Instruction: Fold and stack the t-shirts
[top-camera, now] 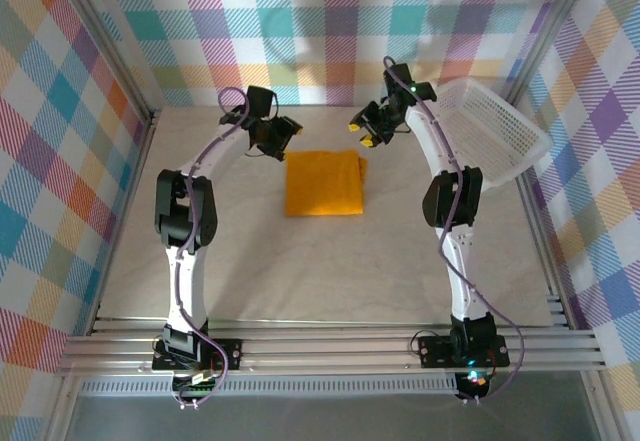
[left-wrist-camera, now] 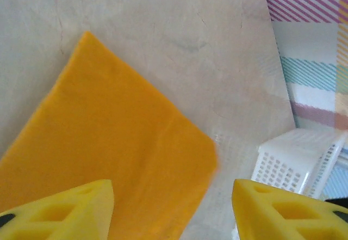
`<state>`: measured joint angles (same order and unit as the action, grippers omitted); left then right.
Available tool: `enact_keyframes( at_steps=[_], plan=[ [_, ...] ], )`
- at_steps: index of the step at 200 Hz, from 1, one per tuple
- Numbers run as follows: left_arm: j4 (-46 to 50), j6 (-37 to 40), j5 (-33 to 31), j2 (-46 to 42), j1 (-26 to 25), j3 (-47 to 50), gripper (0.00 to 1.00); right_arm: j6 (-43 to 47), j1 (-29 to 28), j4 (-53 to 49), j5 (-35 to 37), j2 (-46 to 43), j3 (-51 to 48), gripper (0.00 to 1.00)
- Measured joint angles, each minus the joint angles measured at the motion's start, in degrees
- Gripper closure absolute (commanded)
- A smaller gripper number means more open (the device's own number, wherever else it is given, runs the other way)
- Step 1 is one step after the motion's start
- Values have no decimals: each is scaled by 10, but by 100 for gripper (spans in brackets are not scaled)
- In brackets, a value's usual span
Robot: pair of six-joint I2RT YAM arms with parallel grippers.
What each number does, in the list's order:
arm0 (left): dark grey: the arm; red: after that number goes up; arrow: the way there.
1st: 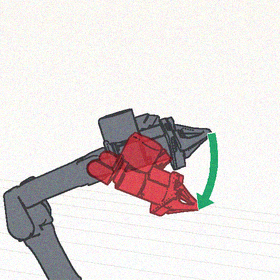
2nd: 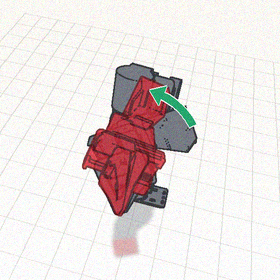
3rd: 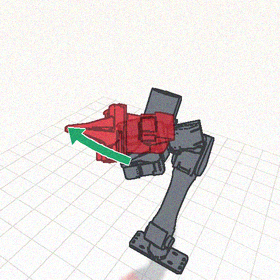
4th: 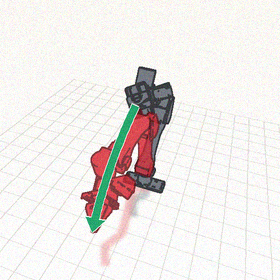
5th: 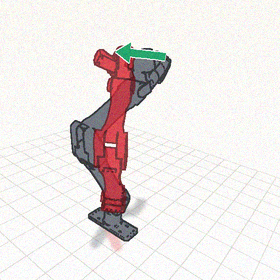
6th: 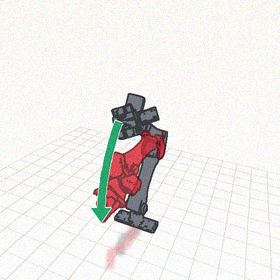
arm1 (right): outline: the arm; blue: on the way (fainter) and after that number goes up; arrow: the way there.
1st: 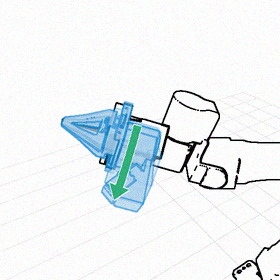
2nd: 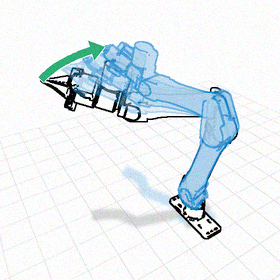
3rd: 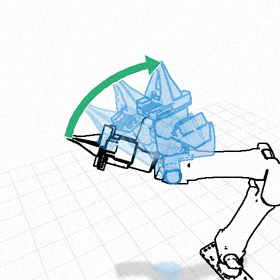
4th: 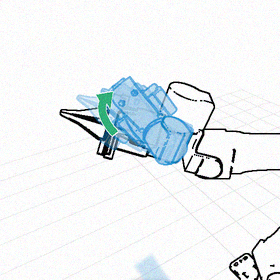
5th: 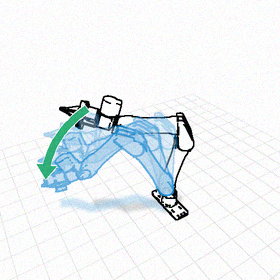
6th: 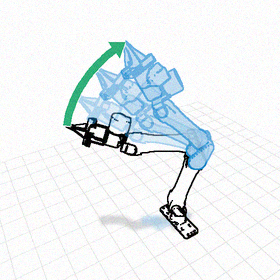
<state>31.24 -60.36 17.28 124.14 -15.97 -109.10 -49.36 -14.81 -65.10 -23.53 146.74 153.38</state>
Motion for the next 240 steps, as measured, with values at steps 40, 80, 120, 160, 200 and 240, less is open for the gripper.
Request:
enact_keyframes(
  at_steps=[40, 80, 120, 160, 200, 240],
  plan=[
    [-25, -16, -4, -153, -12, 177, 46, 34, -6, 39, 30, -141, -225, 61],
    [-85, -131, -15, -292, -142, 352, 31, 38, -22, 201, 25, -451, -627, 54],
    [-178, -315, -61, -226, -254, 405, 13, 41, -14, 266, 20, -631, -822, 54],
    [-253, -438, -126, -101, -281, 351, 16, 50, -1, 265, 18, -690, -897, 55],
    [-292, -499, -169, -41, -283, 302, 58, 53, 7, 264, 10, -738, -920, 55],
    [-321, -523, -201, -15, -272, 296, 100, 53, 10, 261, 3, -752, -927, 56]
  ],
)
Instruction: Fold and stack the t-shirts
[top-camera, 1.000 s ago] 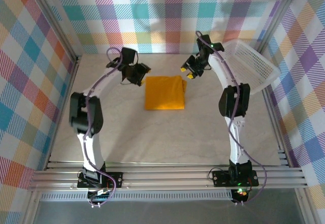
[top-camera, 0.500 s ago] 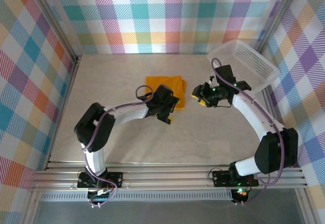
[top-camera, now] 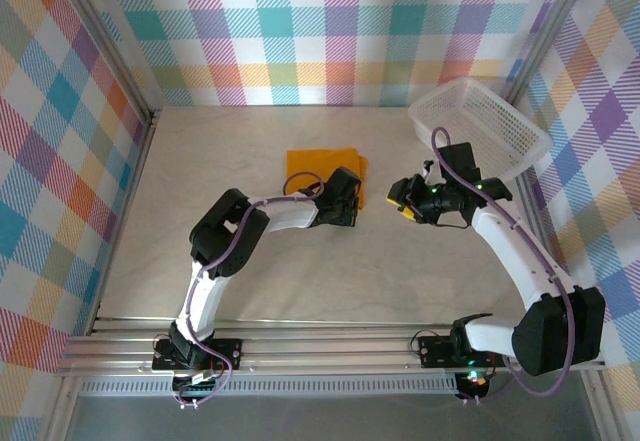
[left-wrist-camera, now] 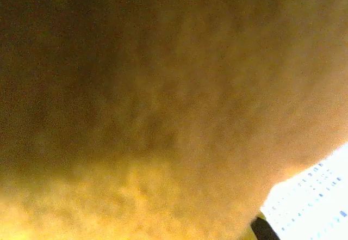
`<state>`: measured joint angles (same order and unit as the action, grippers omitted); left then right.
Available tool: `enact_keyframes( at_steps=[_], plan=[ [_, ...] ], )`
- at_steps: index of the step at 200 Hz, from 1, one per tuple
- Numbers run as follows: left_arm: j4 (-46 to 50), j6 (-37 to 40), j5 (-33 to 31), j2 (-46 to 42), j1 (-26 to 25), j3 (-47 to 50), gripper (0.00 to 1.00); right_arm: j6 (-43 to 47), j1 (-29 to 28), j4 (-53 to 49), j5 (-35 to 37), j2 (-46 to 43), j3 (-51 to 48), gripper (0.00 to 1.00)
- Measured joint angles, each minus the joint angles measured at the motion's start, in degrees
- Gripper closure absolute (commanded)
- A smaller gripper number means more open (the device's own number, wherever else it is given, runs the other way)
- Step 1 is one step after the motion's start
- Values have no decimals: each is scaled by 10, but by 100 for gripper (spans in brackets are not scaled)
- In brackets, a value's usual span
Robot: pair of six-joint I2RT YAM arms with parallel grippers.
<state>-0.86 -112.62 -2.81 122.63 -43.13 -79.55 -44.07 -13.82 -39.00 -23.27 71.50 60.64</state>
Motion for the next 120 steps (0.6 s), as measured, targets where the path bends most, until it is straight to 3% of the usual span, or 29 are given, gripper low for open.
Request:
enact_keyframes(
  at_steps=[34, 92, 120],
  plan=[
    [-27, 40, 2, -11, 77, 28, 100, 0, 0, 0, -5, 0, 0, 57],
    [-1, 278, 82, -30, 378, 33, 100, 0, 0, 2, -15, 31, 6, 59],
    [19, 368, 115, 1, 463, -20, 100, 0, 0, 4, -15, 54, 23, 59]
  ],
)
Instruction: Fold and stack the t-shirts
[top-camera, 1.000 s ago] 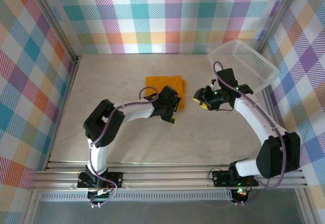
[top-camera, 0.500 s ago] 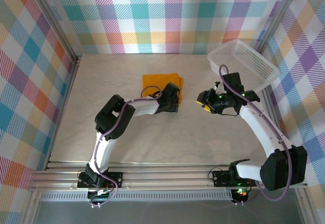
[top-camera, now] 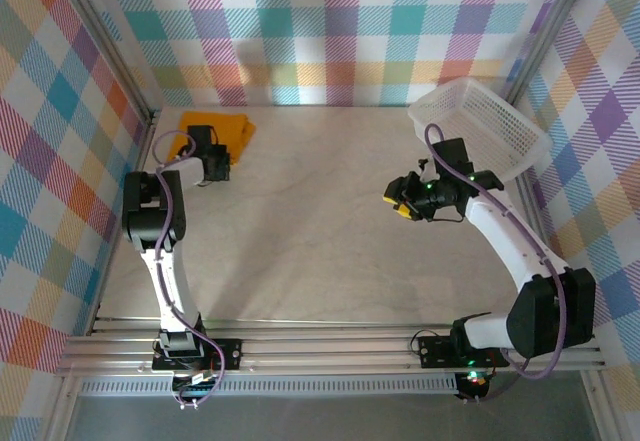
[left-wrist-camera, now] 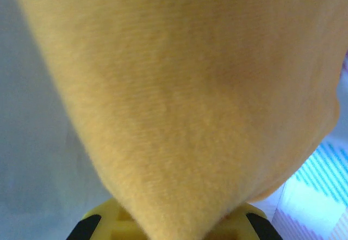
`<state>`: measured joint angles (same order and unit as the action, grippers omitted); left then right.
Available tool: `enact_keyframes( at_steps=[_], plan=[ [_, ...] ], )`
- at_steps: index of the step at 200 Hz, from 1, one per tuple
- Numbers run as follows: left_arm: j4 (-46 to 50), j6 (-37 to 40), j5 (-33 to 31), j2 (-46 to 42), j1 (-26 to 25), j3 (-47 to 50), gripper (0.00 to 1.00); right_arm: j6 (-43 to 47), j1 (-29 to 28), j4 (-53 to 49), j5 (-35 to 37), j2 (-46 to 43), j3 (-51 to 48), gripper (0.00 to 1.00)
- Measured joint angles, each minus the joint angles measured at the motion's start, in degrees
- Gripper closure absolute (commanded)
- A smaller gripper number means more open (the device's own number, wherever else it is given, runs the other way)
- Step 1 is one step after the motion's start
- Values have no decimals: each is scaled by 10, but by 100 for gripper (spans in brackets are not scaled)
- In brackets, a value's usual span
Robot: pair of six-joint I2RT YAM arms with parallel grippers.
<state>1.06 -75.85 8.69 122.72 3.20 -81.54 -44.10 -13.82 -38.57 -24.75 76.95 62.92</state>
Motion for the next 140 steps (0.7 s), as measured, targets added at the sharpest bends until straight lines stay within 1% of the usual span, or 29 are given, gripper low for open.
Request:
enact_keyframes(
  at_steps=[23, 41, 45, 49, 50, 53, 58, 61, 64, 70, 71, 72, 73, 74, 75, 78, 82, 85, 97, 114, 124, 140],
  plan=[
    [21, 71, 36, 53, 28, -73, 100, 0, 0, 1, 0, 13, 11, 59],
    [32, 107, 53, 64, 35, -89, 100, 1, 0, 2, 0, 20, 17, 59],
    [35, 113, 55, 64, 35, -90, 96, 1, 0, 3, 0, 21, 18, 58],
    [37, 119, 58, 64, 35, -90, 84, 1, 0, 4, 0, 22, 19, 57],
    [37, 120, 58, 64, 35, -90, 83, 1, 0, 4, 0, 22, 19, 57],
    [38, 124, 60, 64, 35, -91, 71, 2, 0, 4, 0, 23, 20, 57],
    [38, 132, 64, 64, 35, -91, 54, 3, 0, 5, 0, 24, 21, 56],
    [39, 134, 66, 64, 35, -91, 48, 5, 0, 6, 0, 25, 23, 55],
    [40, 138, 69, 64, 35, -91, 39, 5, 0, 7, -1, 26, 23, 54],
    [41, 142, 73, 62, 35, -91, 17, 9, 0, 10, -2, 27, 25, 52],
    [39, 144, 74, 61, 35, -90, 12, 9, 0, 11, -2, 27, 26, 51],
    [39, 144, 74, 60, 35, -90, 10, 10, 0, 11, -2, 28, 26, 50],
    [38, 145, 74, 60, 35, -90, 5, 11, 0, 12, -2, 28, 26, 49],
    [38, 147, 75, 59, 35, -91, 3, 11, 0, 12, -2, 28, 27, 47],
    [38, 148, 75, 58, 35, -91, 1, 12, 0, 13, -2, 28, 27, 42],
    [40, 153, 74, 53, 34, -90, 0, 12, 0, 15, -2, 28, 29, 29],
    [47, 157, 73, 46, 33, -88, 0, 16, 0, 18, -2, 28, 30, 5],
    [50, 162, 74, 38, 32, -85, 0, 13, 0, 21, -3, 28, 30, 0],
    [69, 178, 67, -3, 27, -62, 0, 17, 0, 42, -4, 24, 31, 0],
    [113, 202, 43, -92, 10, -22, 0, 17, 0, 79, -2, 8, 31, 0],
    [142, 218, 23, -161, -8, -4, 0, 15, 0, 98, 3, -7, 31, 0],
    [151, 241, -8, -276, -44, 41, 0, 14, 0, 121, 12, -32, 33, 0]
  ],
)
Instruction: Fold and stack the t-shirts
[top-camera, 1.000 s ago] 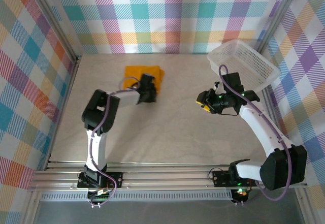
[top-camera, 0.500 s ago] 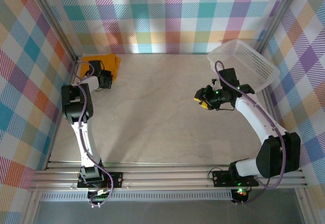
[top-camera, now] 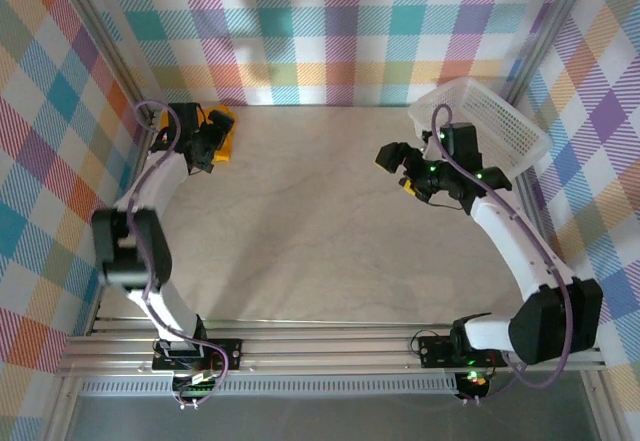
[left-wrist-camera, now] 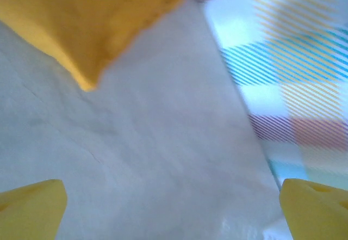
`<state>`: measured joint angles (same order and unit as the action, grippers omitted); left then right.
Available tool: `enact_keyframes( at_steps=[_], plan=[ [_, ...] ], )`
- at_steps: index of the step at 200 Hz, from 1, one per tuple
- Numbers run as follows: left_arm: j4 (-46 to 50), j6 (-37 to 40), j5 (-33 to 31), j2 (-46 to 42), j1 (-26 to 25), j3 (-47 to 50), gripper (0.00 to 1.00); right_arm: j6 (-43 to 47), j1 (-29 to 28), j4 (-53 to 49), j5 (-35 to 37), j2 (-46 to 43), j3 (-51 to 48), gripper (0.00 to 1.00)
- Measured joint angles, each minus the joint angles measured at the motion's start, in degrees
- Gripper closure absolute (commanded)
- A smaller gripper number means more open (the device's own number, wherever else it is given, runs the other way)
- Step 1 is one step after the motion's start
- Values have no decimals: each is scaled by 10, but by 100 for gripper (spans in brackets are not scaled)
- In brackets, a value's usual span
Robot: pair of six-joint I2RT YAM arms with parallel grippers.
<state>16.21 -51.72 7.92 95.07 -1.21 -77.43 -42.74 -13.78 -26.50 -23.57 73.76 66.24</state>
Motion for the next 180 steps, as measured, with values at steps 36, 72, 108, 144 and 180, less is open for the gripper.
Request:
enact_keyframes(
  at_steps=[36, 72, 108, 144, 180],
  plan=[
    [64, 70, -138, -235, -109, 94, 0, 5, 0, 15, 39, -30, 19, 0],
    [153, 124, -336, -381, -160, 183, 0, 29, 0, -19, 165, -59, 29, 0],
    [30, 323, -405, -490, -145, 414, 0, 140, 0, 94, 373, -134, -154, 0],
    [-94, 396, -357, -406, -71, 530, 0, 273, 27, 195, 486, -55, -290, 0],
    [-229, 407, -315, -213, -58, 509, 0, 331, 55, 291, 510, 52, -309, 0]
  ],
)
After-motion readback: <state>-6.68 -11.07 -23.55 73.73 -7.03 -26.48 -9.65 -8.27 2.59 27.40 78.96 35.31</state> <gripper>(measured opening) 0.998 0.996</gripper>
